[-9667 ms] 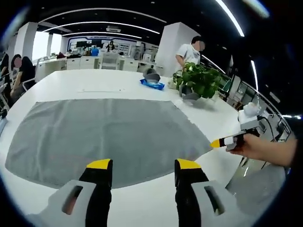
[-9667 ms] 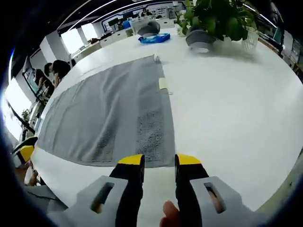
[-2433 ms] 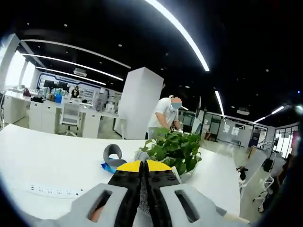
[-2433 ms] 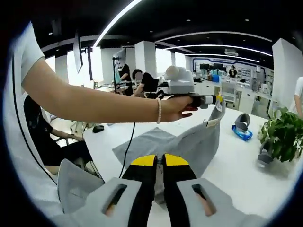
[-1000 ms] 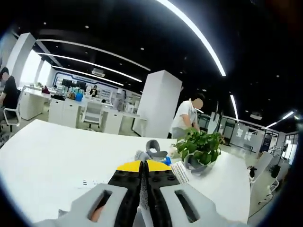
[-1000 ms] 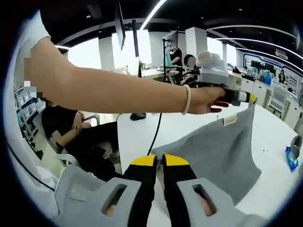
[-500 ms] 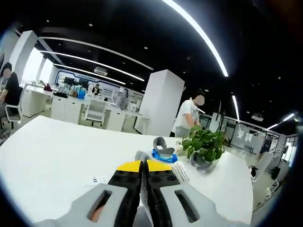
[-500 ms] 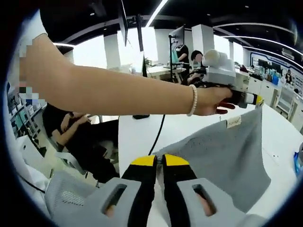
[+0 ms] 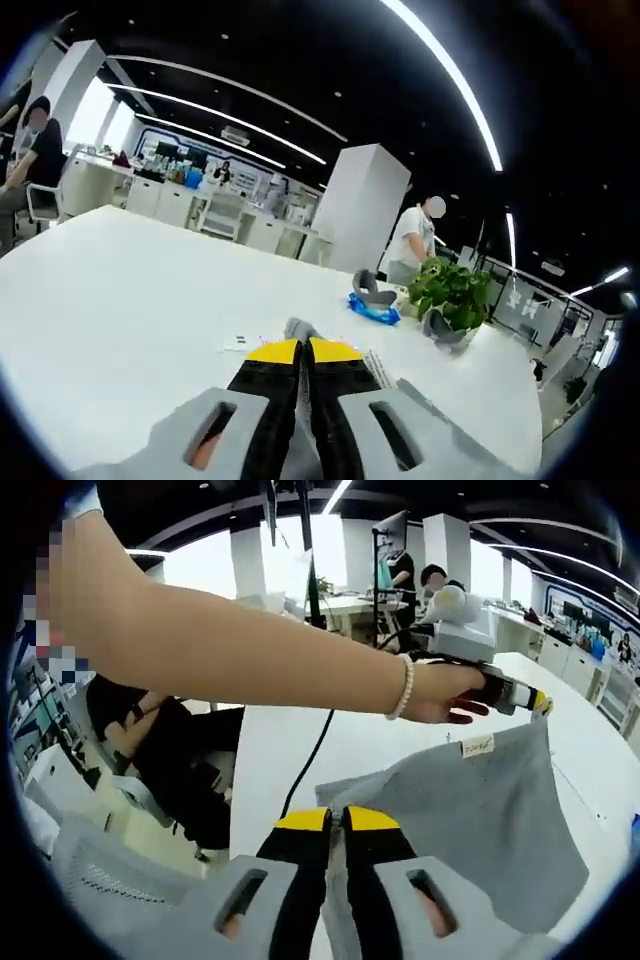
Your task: Fold the towel on the table until its edges align and the towel forms a compact rectangular stack.
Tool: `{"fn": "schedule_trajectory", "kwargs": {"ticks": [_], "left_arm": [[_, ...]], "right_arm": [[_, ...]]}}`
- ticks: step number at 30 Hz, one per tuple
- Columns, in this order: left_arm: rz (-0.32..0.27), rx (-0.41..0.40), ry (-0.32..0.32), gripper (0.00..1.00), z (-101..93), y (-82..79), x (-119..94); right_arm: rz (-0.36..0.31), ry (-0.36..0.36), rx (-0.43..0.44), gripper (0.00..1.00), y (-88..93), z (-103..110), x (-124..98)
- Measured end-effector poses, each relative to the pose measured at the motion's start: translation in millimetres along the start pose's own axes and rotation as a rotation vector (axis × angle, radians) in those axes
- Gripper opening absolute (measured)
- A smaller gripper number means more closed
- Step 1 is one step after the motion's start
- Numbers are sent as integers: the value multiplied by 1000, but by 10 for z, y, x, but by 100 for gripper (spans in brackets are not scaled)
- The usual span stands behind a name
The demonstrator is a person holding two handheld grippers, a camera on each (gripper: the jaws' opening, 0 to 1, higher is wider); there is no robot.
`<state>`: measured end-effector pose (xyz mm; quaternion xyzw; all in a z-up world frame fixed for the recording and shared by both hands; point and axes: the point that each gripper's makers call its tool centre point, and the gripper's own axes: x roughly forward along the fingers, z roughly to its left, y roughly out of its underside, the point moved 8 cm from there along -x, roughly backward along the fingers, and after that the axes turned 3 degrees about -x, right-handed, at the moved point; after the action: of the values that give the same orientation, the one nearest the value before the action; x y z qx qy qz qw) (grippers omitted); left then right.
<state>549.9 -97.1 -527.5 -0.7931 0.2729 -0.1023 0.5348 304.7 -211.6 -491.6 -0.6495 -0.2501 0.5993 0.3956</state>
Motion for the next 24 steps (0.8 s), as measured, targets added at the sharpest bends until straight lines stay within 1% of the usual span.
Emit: {"fn": "schedule_trajectory", "kwargs": {"ticks": [2, 3, 5, 8, 11, 13, 14, 17, 19, 20, 21, 24], "left_arm": [[7, 6, -4, 3, 71, 64, -8], [12, -11, -8, 3, 135, 104, -13], [-1, -36, -15, 3, 227, 155, -20], [1, -36, -22, 3, 274, 218, -28], [16, -30, -23, 3, 320, 279, -20], [21, -40, -27, 4, 338, 305, -28], [22, -44, -31, 4, 331, 318, -41], [26, -45, -49, 6, 353, 337, -83], [33, -43, -70, 9, 372, 339, -130], [26, -42, -91, 13, 368, 333, -173], [23, -36, -102, 14, 373, 322, -199], [22, -39, -111, 15, 326, 265, -322]], "right_arm": [[9, -2, 0, 3, 32, -9, 60], [12, -6, 7, 3, 53, -16, 103], [11, -21, 20, 3, 85, -29, 185], [22, -21, 35, 4, 131, -57, 271], [14, -18, 85, 4, 171, -87, 325], [19, -19, 87, 6, 200, -93, 366], [24, -19, 72, 6, 221, -92, 384], [18, -11, 53, 9, 235, -104, 397], [2, -20, 73, 12, 226, -114, 393], [-2, -22, 84, 14, 221, -117, 386], [-9, -20, 87, 16, 213, -124, 370], [-24, -3, 89, 18, 211, -151, 295]]}}
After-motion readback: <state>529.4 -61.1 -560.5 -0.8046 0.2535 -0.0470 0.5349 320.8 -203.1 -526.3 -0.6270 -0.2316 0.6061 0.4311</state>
